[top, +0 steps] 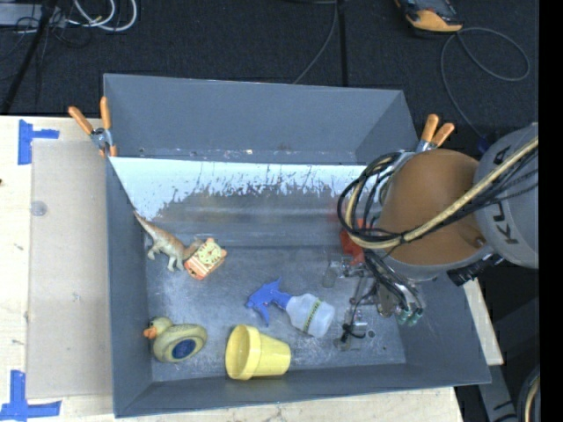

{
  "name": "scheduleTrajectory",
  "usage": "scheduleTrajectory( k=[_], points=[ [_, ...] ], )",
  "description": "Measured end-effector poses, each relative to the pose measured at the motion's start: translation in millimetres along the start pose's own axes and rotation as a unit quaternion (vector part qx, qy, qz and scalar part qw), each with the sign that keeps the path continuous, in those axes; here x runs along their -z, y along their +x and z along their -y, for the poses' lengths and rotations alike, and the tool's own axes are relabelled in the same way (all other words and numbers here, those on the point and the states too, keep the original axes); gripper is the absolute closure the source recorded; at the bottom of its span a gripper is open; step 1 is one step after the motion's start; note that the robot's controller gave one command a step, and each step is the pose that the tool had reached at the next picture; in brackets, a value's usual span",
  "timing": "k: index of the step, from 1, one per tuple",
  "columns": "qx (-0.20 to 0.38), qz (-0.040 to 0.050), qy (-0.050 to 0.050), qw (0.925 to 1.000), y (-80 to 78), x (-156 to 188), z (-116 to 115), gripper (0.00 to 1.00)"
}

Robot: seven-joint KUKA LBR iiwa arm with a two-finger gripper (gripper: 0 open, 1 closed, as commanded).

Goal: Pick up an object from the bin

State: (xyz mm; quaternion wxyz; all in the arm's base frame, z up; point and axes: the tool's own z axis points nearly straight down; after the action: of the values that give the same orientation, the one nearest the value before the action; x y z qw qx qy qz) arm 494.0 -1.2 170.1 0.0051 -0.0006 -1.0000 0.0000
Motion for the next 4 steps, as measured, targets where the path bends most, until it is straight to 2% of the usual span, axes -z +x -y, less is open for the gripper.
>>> scheduleTrajectory(
  k=[1,2,3,4],
  points=[
    [0.0,0.0038,0.0,1.0,-1.5,4.2,0.0,0.0],
    [0.016,0.0076,0.001,0.9998,-26.0,-27.8,-11.5,0.0],
    [-0.053,0.0027,0.0,0.9986,-33.1,-100.8,-4.3,1.0],
    [-0.053,0.0027,0.0,0.9986,-33.1,-100.8,-4.3,1.0]
  ],
)
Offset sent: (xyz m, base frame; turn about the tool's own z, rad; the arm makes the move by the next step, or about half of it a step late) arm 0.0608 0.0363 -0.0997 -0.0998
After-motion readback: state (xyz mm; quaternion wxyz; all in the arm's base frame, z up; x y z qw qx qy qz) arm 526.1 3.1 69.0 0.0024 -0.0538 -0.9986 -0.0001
